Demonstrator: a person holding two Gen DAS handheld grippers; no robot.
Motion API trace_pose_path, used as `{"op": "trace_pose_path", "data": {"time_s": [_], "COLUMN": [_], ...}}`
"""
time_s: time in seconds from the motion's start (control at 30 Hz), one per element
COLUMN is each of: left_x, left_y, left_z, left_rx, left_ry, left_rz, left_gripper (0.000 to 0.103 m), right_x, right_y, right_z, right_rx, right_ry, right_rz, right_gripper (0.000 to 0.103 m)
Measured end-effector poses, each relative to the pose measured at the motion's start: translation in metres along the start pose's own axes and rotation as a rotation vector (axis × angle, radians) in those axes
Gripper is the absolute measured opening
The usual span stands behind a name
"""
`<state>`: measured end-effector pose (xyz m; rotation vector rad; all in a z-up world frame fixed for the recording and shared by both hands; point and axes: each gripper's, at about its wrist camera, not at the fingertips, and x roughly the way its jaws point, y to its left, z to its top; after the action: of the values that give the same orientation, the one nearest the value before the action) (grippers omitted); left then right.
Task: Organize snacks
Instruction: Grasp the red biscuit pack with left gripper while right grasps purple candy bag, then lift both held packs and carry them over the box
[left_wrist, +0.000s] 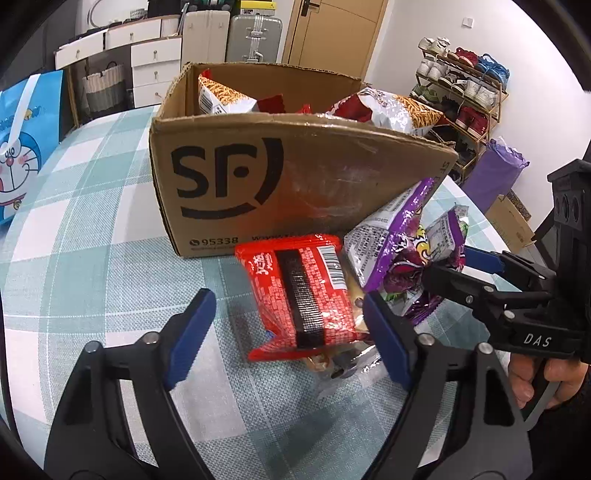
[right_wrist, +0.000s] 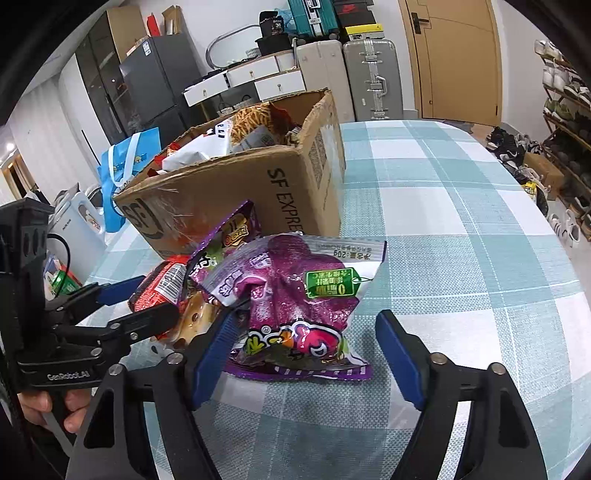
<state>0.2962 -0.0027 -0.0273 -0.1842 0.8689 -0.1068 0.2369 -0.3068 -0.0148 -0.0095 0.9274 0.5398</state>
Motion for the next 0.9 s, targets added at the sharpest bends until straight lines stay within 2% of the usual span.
{"op": "trace_pose_path", "data": {"time_s": [0.03, 0.1, 0.17, 0.2, 0.27, 0.37, 0.53, 0.9], "left_x": [0.002, 0.005, 0.009, 0.009, 0.010, 0.010, 0.008, -0.020], "left_y": [0.000, 0.000, -0.001, -0.001, -0.001, -0.001, 0.001, -0.003], "left_z": [0.001, 0.001, 0.001, 0.001, 0.002, 0.004, -0.001, -0.016], "left_rx": [-0.002, -0.006, -0.004, -0.002, 0.000, -0.006, -0.001, 0.015], "left_ry": [0.004, 0.008, 0.012, 0.011, 0.001, -0.005, -0.015, -0.066], "left_rz": [-0.010, -0.022, -0.032, -0.033, -0.027, -0.027, -0.018, 0.005], "left_gripper": [0.073, 0.060, 0.052, 0.045, 0.041, 0.039, 0.039, 0.039], "right_x": [0.000, 0.000, -0.001, 0.000, -0.001, -0.001, -0.003, -0.025], "right_y": [0.000, 0.002, 0.003, 0.003, 0.004, 0.004, 0.003, 0.004], "right_z": [0.000, 0.000, -0.001, -0.001, -0.001, -0.002, -0.003, -0.004], "right_rx": [-0.002, -0.006, -0.010, -0.013, -0.014, -0.017, -0.017, -0.019], "right_ry": [0.001, 0.001, 0.004, 0.007, 0.005, 0.002, -0.008, -0.052], "right_rz": [0.006, 0.018, 0.023, 0.020, 0.023, 0.023, 0.026, 0.022], "right_gripper": [0.072, 0.067, 0.058, 0.056, 0.055, 0.049, 0.044, 0.043]}}
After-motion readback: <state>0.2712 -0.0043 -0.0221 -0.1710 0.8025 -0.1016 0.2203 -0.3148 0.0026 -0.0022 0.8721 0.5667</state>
